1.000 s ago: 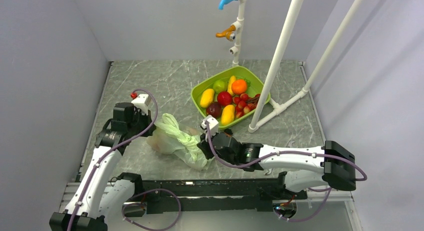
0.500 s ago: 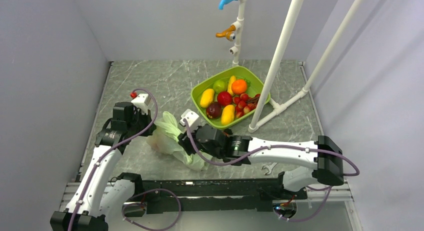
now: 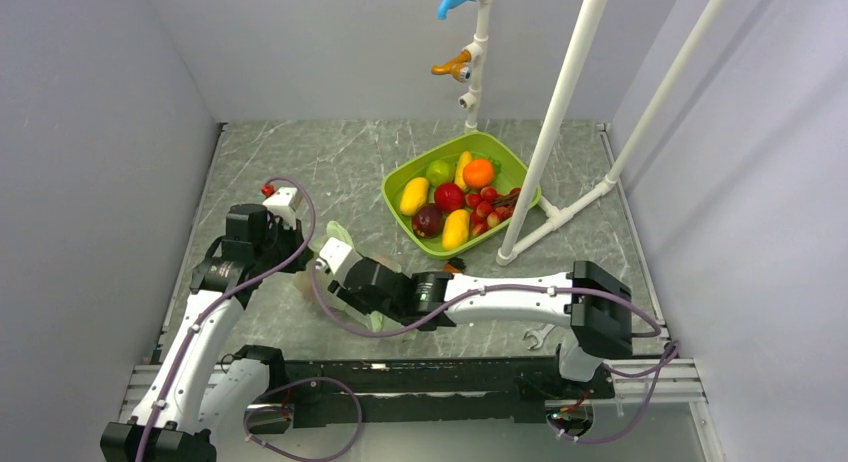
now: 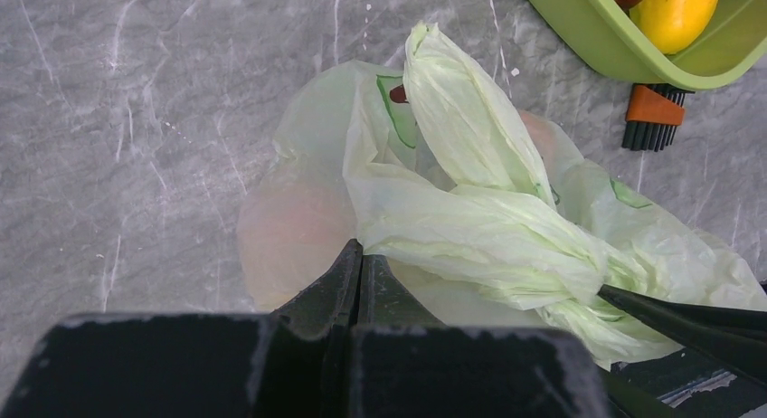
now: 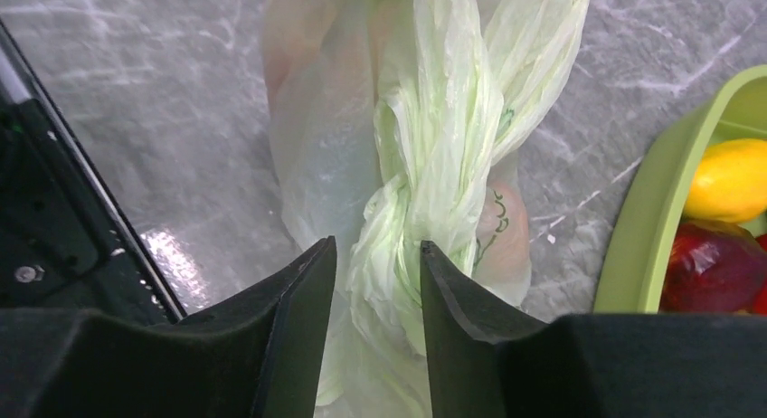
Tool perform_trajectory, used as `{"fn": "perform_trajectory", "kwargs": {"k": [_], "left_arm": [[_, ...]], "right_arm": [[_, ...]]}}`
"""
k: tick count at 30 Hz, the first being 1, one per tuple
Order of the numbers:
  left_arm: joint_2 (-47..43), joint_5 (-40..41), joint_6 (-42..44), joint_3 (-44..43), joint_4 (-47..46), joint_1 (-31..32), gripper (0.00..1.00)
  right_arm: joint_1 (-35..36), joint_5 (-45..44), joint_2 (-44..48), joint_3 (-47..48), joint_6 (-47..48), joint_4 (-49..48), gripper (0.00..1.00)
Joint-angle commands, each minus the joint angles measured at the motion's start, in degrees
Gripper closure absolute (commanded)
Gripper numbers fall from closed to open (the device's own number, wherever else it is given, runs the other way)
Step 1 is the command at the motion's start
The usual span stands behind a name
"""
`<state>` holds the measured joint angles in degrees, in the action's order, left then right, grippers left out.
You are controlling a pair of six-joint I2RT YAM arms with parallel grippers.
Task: Take the fake fruits out of the plastic bag
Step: Untie the plastic bag at the center of the board.
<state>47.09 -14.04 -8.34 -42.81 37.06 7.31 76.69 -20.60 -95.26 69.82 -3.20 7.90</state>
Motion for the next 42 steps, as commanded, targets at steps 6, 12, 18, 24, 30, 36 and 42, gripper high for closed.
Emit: {"fn": "perform_trajectory", "kwargs": {"k": [6,12,18,24,30,36,42], "left_arm": [[-0.3,-0.4,0.4,-1.9,-2.2,-0.4,1.0],[-0.5,-0.1,0.5,-2.0,-2.1,-0.5,1.0],[-1.4,1.1,0.2,-1.8,-2.0,-0.8,1.0],[-0.7,-0.8,0.4,-1.9,-2.4,-2.0,1.0],[-1.0,-5.2,1.4,-1.6,-3.2,-2.2,1.0],[-3.1,-12.6,2.6,-0.6,-5.9,-2.2,0.75],[-5.8,-19.5,1.5,0.4,-9.3,-1.7,0.35]], "right_arm": [[4.6,-20.0,-2.2,2.6,5.0,0.4,0.91],[5.0,-19.6,6.6,-4.9,3.3,-4.7,1.0],[3.0,-2.1,21.1,-17.8,-0.2,-11.6,1.0],[-5.5,13.3,30.4,-30.3,-9.0,-20.2,1.0],[-8.8,18.6,32.0,-34.4,-14.1,-25.2,1.0],[-8.9,19.4,29.3,-32.7,-14.3,-24.8,1.0],[-9.0,19.5,27.8,-30.8,-14.2,-23.3,1.0]]}}
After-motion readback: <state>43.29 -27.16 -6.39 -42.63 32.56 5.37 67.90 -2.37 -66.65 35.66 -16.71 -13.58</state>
